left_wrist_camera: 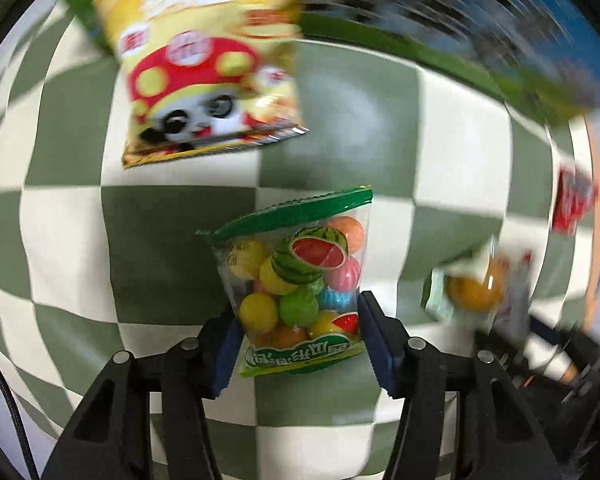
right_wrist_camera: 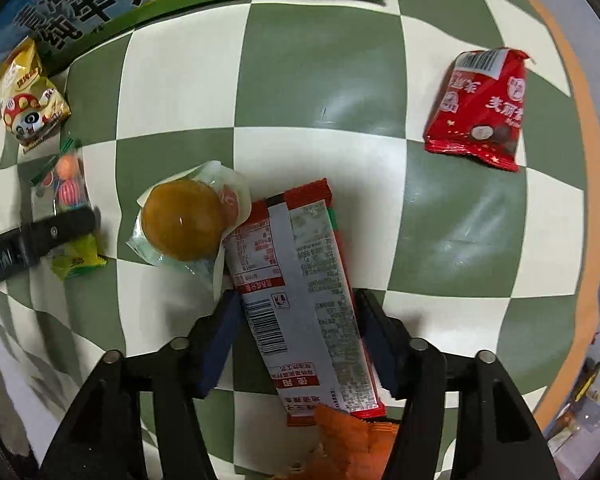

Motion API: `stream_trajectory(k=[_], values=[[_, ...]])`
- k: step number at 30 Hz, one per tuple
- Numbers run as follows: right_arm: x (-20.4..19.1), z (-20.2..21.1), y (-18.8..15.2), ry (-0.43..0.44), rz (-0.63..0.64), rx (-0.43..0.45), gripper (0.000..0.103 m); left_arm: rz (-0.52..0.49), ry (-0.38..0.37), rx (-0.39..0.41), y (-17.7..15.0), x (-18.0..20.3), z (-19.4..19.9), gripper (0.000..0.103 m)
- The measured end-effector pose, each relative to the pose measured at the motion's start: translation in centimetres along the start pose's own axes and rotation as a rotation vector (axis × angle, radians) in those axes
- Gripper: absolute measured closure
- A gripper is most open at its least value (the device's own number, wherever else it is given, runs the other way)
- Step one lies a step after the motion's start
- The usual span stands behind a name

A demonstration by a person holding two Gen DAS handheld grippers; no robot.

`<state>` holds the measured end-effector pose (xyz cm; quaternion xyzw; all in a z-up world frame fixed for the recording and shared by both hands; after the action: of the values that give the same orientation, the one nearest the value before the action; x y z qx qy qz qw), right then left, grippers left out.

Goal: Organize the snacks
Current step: 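Grasp the fruit candy bag with left tool while right tool grasps red-white packet, then lower both packets into the box and open both tools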

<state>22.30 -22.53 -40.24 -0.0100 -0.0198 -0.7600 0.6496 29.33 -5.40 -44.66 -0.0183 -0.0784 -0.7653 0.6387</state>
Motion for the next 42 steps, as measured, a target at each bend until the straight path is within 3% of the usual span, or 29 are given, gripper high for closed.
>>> stream_trajectory(k=[5,8,12,15,20,24,29,31,33,42], values=[[1.3,0.2,-1.2,0.099,-0.248,-0.040,0.050,-0.136,0.052,-0.031,-3.1,0.5,0.3,0.051],[1.9,0.2,-2.3,0.191,-0.374,-0.081,0.049,-0.116,0.043,-0.066,-4.4,0.1,-0.6,0.047],[0.9,0.2,-2.0,0.149,-0.260,-0.091,0.041,-0.067,0.041,-0.071,-4.3,0.3,-1.5,0.046],[-1.0,0.1,-2.0,0.073,-0.162,-0.087,0.041,-0.046,0.047,-0.061,-4.5,-0.6,-1.6,0.046],[-3.0,0.2,-3.2,0.033,-0.144,-0.062,0.041,-0.046,0.051,-0.050,-5.5,0.7,-1.5,0.046],[-3.5,0.3,-3.2,0.021,-0.133,-0.058,0.041,-0.043,0.051,-0.051,-5.0,-0.9,-1.5,0.046],[-1.3,-0.4,-3.6,0.006,-0.118,-0.051,0.042,-0.027,0.055,-0.043,-5.0,-1.0,-1.3,0.048],[-1.7,-1.2,-3.4,-0.005,-0.109,-0.040,0.047,-0.016,0.048,-0.057,-5.3,-1.1,-0.9,0.051],[-2.1,-2.0,-3.0,0.009,-0.110,-0.028,0.055,-0.006,0.020,-0.069,-5.4,-1.1,-0.2,0.053],[-1.8,2.8,-4.0,0.160,-0.197,0.038,0.056,0.010,-0.047,-0.031,-4.9,-1.5,3.9,0.053]])
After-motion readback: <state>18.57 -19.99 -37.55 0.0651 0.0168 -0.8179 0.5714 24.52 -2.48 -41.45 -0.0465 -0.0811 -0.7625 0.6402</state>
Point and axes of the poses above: each gripper's, at about its wrist camera, not at the fingertips, and z roughly against the way its jaws point, x to its right, y to its top, the point moved 7 cm from there along -z, roughly the way its jaws point, and after that the axes turned 6 degrees about x, right-handed, at the moved point
